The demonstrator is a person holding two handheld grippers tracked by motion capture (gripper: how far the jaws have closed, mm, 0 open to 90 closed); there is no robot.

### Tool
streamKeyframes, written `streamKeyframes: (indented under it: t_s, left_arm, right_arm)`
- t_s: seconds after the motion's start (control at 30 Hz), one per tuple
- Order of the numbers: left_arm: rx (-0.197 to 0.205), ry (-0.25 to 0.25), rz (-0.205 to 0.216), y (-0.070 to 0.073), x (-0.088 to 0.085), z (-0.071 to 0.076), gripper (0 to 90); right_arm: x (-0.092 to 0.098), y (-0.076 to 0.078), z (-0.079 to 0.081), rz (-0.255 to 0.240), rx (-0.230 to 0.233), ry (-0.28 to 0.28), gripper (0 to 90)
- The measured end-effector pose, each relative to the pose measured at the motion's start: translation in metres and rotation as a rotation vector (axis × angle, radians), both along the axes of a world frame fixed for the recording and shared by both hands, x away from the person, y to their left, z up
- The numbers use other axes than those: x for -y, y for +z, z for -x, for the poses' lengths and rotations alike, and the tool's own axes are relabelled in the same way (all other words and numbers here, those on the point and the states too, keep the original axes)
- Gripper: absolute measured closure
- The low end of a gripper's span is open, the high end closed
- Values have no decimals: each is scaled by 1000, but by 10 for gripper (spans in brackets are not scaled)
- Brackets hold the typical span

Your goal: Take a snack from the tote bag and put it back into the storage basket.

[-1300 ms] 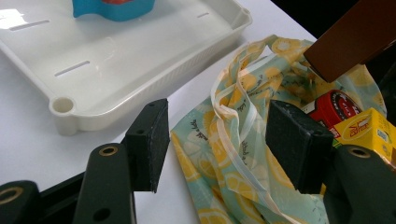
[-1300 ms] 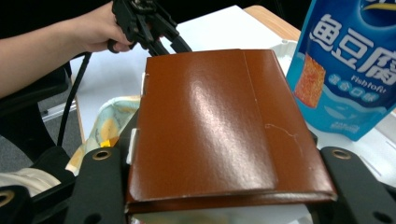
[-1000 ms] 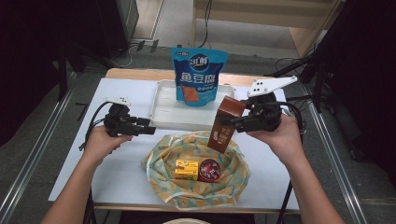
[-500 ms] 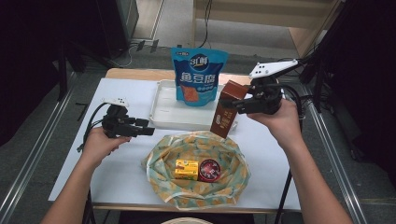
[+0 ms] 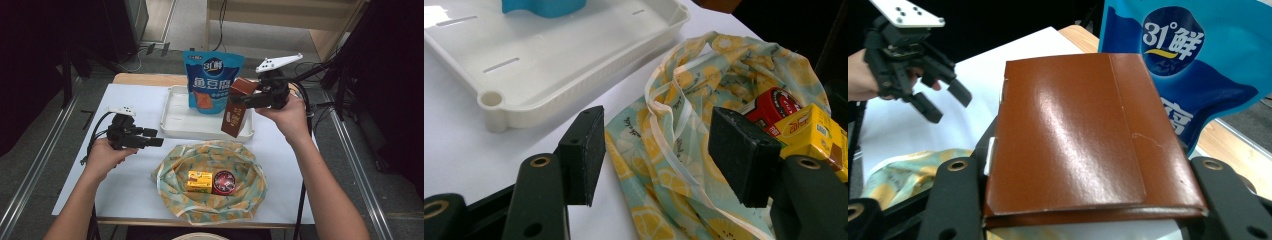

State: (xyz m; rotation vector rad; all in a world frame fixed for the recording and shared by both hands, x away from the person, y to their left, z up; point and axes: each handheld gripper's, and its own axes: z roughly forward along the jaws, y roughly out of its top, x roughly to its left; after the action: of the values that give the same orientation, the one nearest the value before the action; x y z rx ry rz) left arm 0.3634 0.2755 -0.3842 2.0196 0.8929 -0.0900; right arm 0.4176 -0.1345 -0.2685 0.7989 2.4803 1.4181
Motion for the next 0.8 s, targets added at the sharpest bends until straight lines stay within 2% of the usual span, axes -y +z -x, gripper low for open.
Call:
streamKeyframes:
  t_s: [0.4, 0.7, 0.8]
  left_arm:
    - [5, -5, -1, -1, -3, 2, 403]
    - [-2, -5, 1, -3, -3, 0, 405]
    - [-2, -8, -2, -3, -3, 1, 405]
  right_arm:
    - [-16, -13, -25, 5, -17, -15, 440]
    - [-37, -25, -39, 11, -13, -19, 440]
    - [-45, -30, -44, 15, -25, -20, 441]
